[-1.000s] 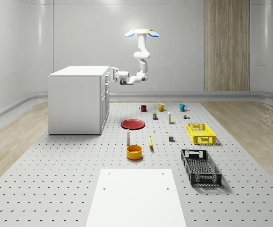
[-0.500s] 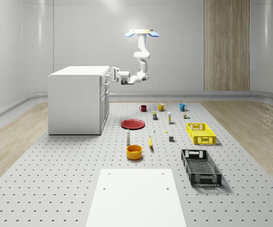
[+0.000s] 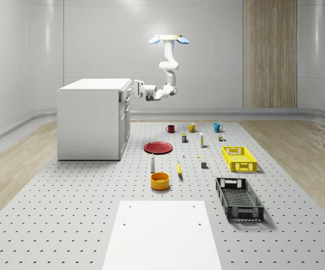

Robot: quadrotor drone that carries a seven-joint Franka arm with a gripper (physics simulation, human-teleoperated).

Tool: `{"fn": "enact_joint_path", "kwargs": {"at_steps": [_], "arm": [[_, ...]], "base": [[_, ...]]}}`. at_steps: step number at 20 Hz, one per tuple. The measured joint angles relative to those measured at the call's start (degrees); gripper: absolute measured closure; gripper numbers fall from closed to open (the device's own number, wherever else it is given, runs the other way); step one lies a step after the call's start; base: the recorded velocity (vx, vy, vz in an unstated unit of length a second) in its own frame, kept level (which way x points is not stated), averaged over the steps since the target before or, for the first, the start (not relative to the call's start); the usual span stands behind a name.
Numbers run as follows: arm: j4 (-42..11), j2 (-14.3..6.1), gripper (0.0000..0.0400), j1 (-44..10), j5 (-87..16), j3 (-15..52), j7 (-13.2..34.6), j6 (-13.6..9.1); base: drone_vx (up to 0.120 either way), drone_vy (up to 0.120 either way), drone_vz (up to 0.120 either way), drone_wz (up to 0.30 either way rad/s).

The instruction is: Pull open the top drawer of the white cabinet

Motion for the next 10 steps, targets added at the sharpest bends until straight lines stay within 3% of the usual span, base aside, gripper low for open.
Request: {"fn": "enact_joint_path", "kwargs": {"at_steps": [7, 9, 10], "arm": [[-2.1, -2.1, 0.0285, -0.56, -1.31, -1.65, -0.6, -2.05], [-2.2, -2.85, 0.0256, -0.44, -3.07, -2.31, 0.53, -2.13], [-2.56, -2.61, 0.0265, -0.1, -2.81, -2.78, -1.56, -2.26]], "base": [[0.0, 0.0, 0.0, 0.0], [0.0, 0.0, 0.0, 0.0], [0.0, 0.0, 0.0, 0.0]]}}
